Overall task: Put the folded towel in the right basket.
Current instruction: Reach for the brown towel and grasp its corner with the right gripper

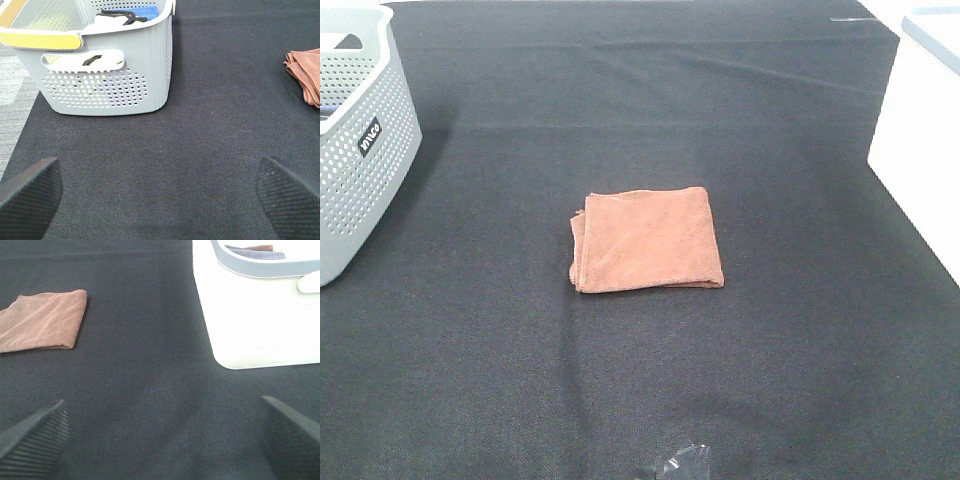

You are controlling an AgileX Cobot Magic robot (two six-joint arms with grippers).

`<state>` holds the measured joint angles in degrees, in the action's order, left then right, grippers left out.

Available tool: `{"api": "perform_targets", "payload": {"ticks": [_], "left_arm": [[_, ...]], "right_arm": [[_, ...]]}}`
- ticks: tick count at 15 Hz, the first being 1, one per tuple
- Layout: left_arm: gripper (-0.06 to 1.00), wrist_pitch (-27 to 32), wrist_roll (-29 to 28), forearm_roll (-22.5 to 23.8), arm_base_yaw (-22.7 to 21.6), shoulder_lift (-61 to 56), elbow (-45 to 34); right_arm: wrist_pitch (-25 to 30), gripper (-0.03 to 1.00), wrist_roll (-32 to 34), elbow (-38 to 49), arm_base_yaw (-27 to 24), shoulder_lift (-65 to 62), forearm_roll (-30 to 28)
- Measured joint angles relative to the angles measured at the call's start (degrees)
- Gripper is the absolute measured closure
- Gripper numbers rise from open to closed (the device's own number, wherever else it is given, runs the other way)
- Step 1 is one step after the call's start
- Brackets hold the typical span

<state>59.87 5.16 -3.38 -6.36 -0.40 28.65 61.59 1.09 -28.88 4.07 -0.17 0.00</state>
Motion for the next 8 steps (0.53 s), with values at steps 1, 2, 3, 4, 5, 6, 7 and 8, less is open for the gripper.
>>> {"api": "perform_targets", "payload": {"ticks": [1, 2, 3, 4, 5, 6, 7, 8], "left_arm": [[-0.04, 0.0, 0.0, 0.0, 0.0, 0.0, 0.0], [-0.04, 0.0, 0.0, 0.0, 0.0, 0.0, 0.0], [-0.04, 0.0, 0.0, 0.0, 0.0, 0.0, 0.0], [-0.04, 0.0, 0.0, 0.0, 0.0, 0.0, 0.0], [-0.04, 0.0, 0.0, 0.0, 0.0, 0.0, 0.0], [-0.04, 0.0, 0.0, 0.0, 0.0, 0.0, 0.0], [-0.04, 0.0, 0.0, 0.0, 0.0, 0.0, 0.0], [-0.04, 0.0, 0.0, 0.0, 0.0, 0.0, 0.0]], "right_arm": [[0.0, 0.00, 0.0, 0.0, 0.0, 0.0, 0.0], [0.0, 0.00, 0.0, 0.0, 0.0, 0.0, 0.0], [0.0, 0.00, 0.0, 0.0, 0.0, 0.0, 0.0], [0.0, 0.00, 0.0, 0.0, 0.0, 0.0, 0.0], [0.0, 0.00, 0.0, 0.0, 0.0, 0.0, 0.0], [0.0, 0.00, 0.0, 0.0, 0.0, 0.0, 0.0], [0.0, 0.00, 0.0, 0.0, 0.0, 0.0, 0.0], [0.0, 0.00, 0.0, 0.0, 0.0, 0.0, 0.0]]}}
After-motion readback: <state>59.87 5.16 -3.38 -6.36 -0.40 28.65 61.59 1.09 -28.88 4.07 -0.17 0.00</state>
